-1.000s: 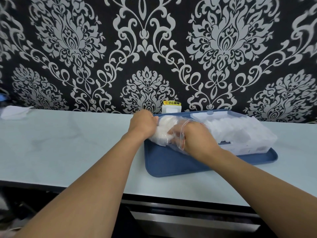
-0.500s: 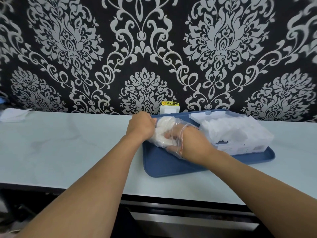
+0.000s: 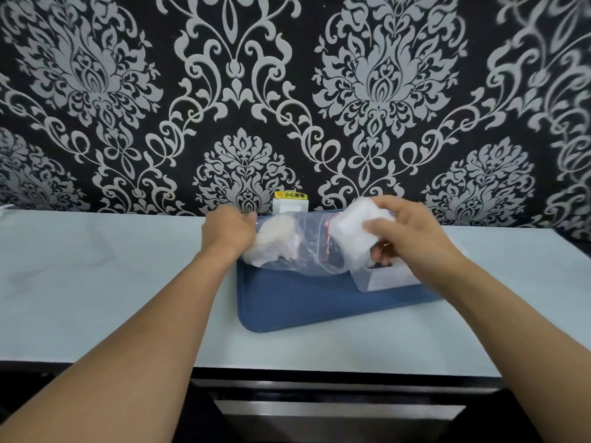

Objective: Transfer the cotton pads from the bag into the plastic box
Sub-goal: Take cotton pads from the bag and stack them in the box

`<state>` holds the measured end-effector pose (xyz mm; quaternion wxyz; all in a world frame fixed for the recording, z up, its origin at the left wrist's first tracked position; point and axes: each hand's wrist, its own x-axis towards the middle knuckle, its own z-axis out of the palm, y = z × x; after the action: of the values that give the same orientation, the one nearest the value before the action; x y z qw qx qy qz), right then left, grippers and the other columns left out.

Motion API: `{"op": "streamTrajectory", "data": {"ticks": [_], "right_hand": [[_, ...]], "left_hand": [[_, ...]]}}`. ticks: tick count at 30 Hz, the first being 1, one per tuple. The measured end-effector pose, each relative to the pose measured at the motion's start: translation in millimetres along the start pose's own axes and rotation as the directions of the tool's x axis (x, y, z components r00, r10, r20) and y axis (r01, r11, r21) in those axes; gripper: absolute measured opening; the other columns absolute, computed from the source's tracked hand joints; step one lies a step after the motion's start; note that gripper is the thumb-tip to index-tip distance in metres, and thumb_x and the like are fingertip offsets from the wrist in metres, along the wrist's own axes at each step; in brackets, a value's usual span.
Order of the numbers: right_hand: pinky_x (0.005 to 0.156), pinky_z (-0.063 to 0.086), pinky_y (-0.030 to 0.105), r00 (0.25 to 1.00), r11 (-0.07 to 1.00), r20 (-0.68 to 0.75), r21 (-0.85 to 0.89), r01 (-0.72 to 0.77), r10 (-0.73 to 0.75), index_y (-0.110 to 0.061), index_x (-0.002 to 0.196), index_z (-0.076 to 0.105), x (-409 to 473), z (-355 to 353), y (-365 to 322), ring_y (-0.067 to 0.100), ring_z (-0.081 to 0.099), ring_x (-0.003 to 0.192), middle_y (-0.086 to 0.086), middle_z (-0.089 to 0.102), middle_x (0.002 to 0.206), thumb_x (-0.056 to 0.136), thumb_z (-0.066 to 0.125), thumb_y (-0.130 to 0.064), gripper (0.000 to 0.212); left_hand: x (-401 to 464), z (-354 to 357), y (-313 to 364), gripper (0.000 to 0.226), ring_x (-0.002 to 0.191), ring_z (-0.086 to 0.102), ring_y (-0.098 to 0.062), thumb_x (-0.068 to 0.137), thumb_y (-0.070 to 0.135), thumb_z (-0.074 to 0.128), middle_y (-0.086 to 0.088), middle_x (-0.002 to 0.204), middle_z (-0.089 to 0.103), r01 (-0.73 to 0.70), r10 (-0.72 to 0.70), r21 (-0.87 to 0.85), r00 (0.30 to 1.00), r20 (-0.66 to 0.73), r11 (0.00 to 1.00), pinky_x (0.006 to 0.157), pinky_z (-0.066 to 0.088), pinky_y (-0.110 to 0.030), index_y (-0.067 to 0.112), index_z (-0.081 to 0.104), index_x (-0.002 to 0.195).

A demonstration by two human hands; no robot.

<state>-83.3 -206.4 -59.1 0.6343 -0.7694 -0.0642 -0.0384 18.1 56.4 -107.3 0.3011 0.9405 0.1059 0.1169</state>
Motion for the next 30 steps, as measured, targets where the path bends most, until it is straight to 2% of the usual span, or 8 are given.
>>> {"op": "streamTrajectory", "data": {"ticks": [4, 6, 9, 12, 15, 19, 25, 30], "right_hand": [[0.059, 0.051, 0.023, 0.983, 0.872, -0.015, 0.464, -0.154, 0.182, -0.011, 0.109, 0.064, -3, -12, -2, 0.013, 0.065, 0.071, 0.003, 0.069, 0.087, 0.098, 0.056, -0.014, 0.015], [0.069, 0.054, 0.026, 0.987, 0.836, 0.022, 0.529, -0.146, 0.158, -0.012, 0.113, 0.065, -8, -2, -5, 0.014, 0.068, 0.082, 0.003, 0.073, 0.095, 0.099, 0.052, -0.014, 0.019], [0.075, 0.055, 0.031, 0.995, 0.818, -0.027, 0.572, -0.063, 0.096, -0.007, 0.123, 0.064, -16, 18, -12, 0.017, 0.068, 0.092, 0.009, 0.073, 0.107, 0.097, 0.044, -0.005, 0.033], [0.077, 0.057, 0.033, 0.986, 0.818, -0.111, 0.574, -0.04, 0.125, -0.006, 0.122, 0.066, -20, 25, -17, 0.015, 0.071, 0.097, 0.009, 0.075, 0.11, 0.096, 0.041, -0.008, 0.036], [0.087, 0.058, 0.037, 0.976, 0.854, -0.148, 0.517, -0.058, 0.157, -0.013, 0.124, 0.067, -21, 20, -20, 0.018, 0.07, 0.109, 0.007, 0.074, 0.115, 0.101, 0.043, -0.026, 0.035], [0.067, 0.055, 0.028, 0.955, 0.863, -0.223, 0.501, -0.057, 0.193, -0.02, 0.106, 0.073, -20, 18, -21, 0.01, 0.072, 0.091, -0.004, 0.077, 0.097, 0.097, 0.055, -0.049, 0.035], [0.058, 0.052, 0.025, 0.876, 0.855, -0.398, 0.518, -0.03, 0.272, -0.009, 0.087, 0.07, -11, 29, -2, 0.015, 0.069, 0.071, 0.002, 0.071, 0.075, 0.091, 0.062, -0.02, 0.014], [0.072, 0.059, 0.037, 0.808, 0.945, -0.564, 0.325, 0.025, 0.173, -0.016, 0.081, 0.067, -1, 25, 4, 0.021, 0.072, 0.079, 0.002, 0.074, 0.08, 0.089, 0.058, -0.015, 0.011]], "left_hand": [[-31, -25, 45, 0.042, 0.095, 0.062, -0.022, 0.093, 0.055, 0.056, -0.001, 0.099, 0.065, -0.279, 0.119, -0.376, 0.911, -0.394, 0.884, 0.086, 0.052, -0.038, 0.015, 0.064, 0.098], [-68, -33, 86, 0.044, 0.107, 0.06, -0.009, 0.094, 0.057, 0.054, 0.008, 0.115, 0.062, -0.301, 0.163, -0.673, 0.951, -0.261, 0.676, 0.096, 0.05, -0.032, 0.021, 0.061, 0.117], [-114, -21, 132, 0.057, 0.115, 0.062, -0.01, 0.091, 0.066, 0.05, 0.01, 0.12, 0.064, 0.018, 0.265, -0.898, 0.953, 0.149, 0.439, 0.105, 0.049, -0.04, 0.023, 0.057, 0.128], [-129, -6, 149, 0.069, 0.12, 0.063, -0.019, 0.082, 0.075, 0.044, 0.002, 0.126, 0.066, 0.084, 0.27, -0.919, 0.942, 0.2, 0.386, 0.107, 0.047, -0.048, 0.026, 0.06, 0.128], [-127, -1, 151, 0.052, 0.112, 0.068, -0.02, 0.09, 0.071, 0.039, 0.0, 0.119, 0.07, 0.147, 0.249, -0.94, 0.941, 0.229, 0.308, 0.103, 0.052, -0.048, 0.033, 0.065, 0.113], [-134, 9, 157, 0.027, 0.11, 0.067, -0.01, 0.1, 0.049, 0.049, 0.006, 0.115, 0.071, 0.042, 0.292, -0.917, 0.941, 0.17, 0.397, 0.101, 0.053, -0.037, 0.031, 0.067, 0.11], [-151, 25, 165, 0.027, 0.087, 0.074, -0.013, 0.093, 0.009, 0.054, 0.006, 0.086, 0.078, 0.313, 0.005, -0.92, 0.946, 0.324, 0.235, 0.069, 0.057, -0.026, 0.021, 0.079, 0.088], [-151, 25, 171, 0.021, 0.097, 0.074, -0.017, 0.097, 0.024, 0.056, 0.0, 0.1, 0.078, 0.433, 0.022, -0.874, 0.893, 0.449, 0.221, 0.092, 0.059, -0.04, 0.021, 0.076, 0.104]]}}
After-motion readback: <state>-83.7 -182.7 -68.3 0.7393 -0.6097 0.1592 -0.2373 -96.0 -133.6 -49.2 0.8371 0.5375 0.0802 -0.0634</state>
